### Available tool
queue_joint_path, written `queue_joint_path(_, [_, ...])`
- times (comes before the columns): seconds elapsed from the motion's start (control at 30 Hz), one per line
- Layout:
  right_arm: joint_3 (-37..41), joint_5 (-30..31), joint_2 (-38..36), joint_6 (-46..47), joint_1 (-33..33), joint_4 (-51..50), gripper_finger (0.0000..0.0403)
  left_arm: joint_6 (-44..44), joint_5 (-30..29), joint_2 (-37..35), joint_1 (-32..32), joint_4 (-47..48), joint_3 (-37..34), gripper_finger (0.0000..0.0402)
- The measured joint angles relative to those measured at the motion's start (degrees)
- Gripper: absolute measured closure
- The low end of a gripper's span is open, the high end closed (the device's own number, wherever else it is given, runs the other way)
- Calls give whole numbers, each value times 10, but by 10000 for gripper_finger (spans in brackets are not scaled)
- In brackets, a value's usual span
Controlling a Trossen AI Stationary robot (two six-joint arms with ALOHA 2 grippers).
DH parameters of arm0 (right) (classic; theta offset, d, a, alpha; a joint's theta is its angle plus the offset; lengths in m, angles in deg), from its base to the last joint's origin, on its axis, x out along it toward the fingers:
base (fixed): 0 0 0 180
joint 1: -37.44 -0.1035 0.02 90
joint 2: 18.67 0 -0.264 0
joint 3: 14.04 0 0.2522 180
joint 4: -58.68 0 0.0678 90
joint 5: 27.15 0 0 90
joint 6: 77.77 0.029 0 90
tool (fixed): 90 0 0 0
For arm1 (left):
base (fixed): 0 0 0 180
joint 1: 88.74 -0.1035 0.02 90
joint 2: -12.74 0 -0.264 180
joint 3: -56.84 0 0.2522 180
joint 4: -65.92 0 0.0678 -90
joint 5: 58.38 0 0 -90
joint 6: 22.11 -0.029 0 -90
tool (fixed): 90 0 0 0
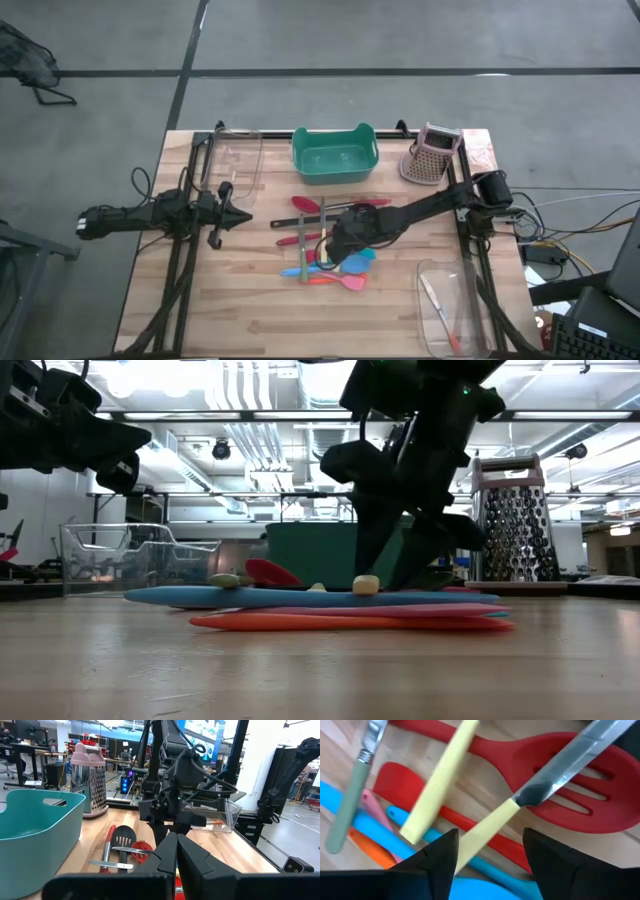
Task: Pick & Place Kitchen Items
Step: Put the right yellow knife into the bottom transparent bin
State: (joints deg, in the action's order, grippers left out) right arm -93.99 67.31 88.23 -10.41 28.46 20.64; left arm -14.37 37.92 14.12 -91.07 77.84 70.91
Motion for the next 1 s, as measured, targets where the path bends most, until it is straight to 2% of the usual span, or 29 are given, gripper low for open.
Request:
queue_joint_path(0.37, [0, 15, 1, 2, 0, 15, 161, 0, 0, 0, 0, 1, 0, 387])
queue_joint_path(1.0, [1, -2, 39, 7, 0, 53, 245, 0, 0, 0, 0, 1, 0, 387])
